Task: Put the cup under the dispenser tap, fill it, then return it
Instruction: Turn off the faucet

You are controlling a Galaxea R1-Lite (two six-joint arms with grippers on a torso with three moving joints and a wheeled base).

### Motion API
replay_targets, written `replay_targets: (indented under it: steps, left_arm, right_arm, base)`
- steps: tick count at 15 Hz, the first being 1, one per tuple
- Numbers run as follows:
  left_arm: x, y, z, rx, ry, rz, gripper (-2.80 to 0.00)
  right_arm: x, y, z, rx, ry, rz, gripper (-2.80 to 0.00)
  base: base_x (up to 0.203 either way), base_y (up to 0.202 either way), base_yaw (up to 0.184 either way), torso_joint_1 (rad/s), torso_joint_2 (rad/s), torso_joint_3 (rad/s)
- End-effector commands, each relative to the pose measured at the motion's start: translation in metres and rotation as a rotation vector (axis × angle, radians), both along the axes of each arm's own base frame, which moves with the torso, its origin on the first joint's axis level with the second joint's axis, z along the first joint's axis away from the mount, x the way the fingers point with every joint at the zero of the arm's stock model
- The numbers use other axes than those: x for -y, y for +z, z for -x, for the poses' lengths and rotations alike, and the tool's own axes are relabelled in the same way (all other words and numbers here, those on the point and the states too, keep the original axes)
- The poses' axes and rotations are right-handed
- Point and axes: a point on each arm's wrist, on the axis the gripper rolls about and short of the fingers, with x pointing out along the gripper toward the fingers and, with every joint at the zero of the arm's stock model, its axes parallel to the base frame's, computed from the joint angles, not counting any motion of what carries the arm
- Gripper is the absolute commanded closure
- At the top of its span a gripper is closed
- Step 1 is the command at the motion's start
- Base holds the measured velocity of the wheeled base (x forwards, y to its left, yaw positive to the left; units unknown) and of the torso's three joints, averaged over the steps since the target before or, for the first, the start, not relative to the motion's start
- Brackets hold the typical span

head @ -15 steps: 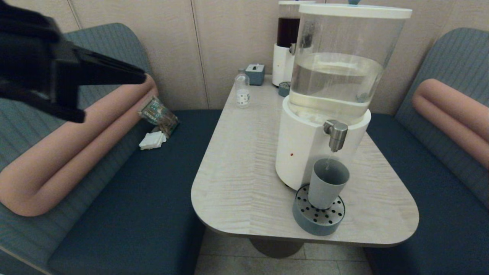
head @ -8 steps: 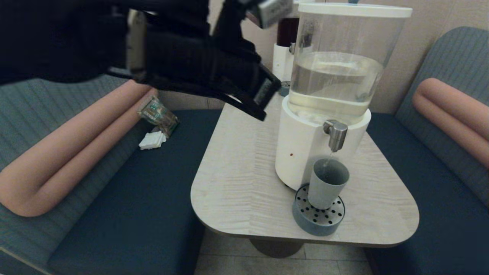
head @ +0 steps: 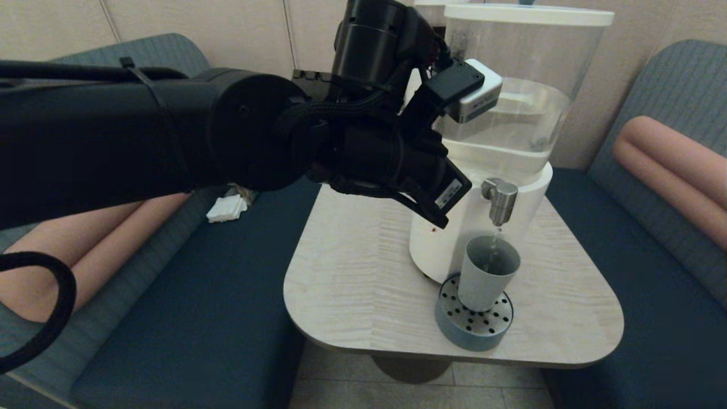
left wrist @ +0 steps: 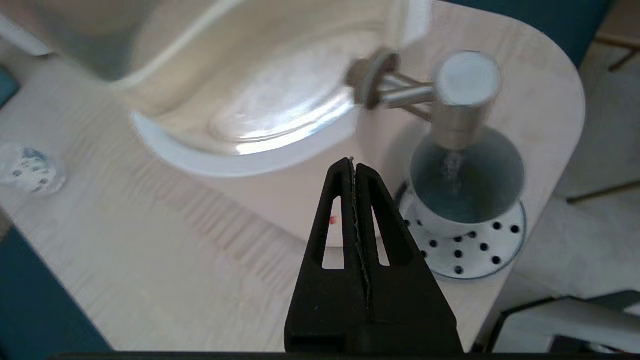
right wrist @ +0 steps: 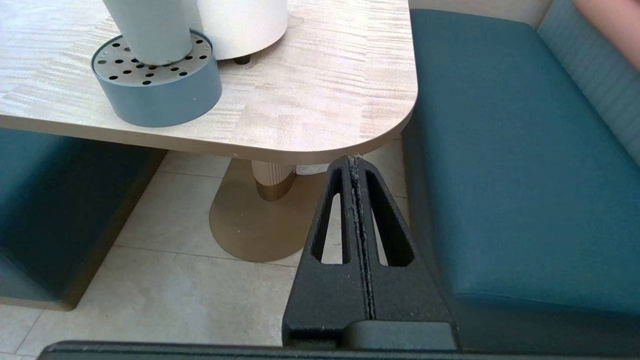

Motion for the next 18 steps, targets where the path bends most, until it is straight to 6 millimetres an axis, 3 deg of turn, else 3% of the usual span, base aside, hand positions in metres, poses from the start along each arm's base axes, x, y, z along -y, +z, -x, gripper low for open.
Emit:
replay_targets:
  steps: [1,7,18]
  left_arm:
    - [0.002,-0.001,0.002,-0.002,-0.006,-0.006,0.0]
    - [0.012,-0.003,0.011,-0.003,-0.044,-0.006,0.0]
    - [0.023,-0.013,0.001,0.021,-0.044,0.014,0.0]
  right_arm:
    - [0.0,0.0,0.0,0.0,0.0,0.001,0.0]
    - [0.0,0.0,0.0,0.0,0.0,0.001,0.0]
    - [0.0,0.0,0.0,-0.001,0.0,0.001,0.0]
  base:
    - [0.0,0.0,0.0,0.0,0.0,0.0]
    - [0.0,0.0,0.0,0.0,0.0,0.0]
    - [0.0,0.0,0.0,0.0,0.0,0.0]
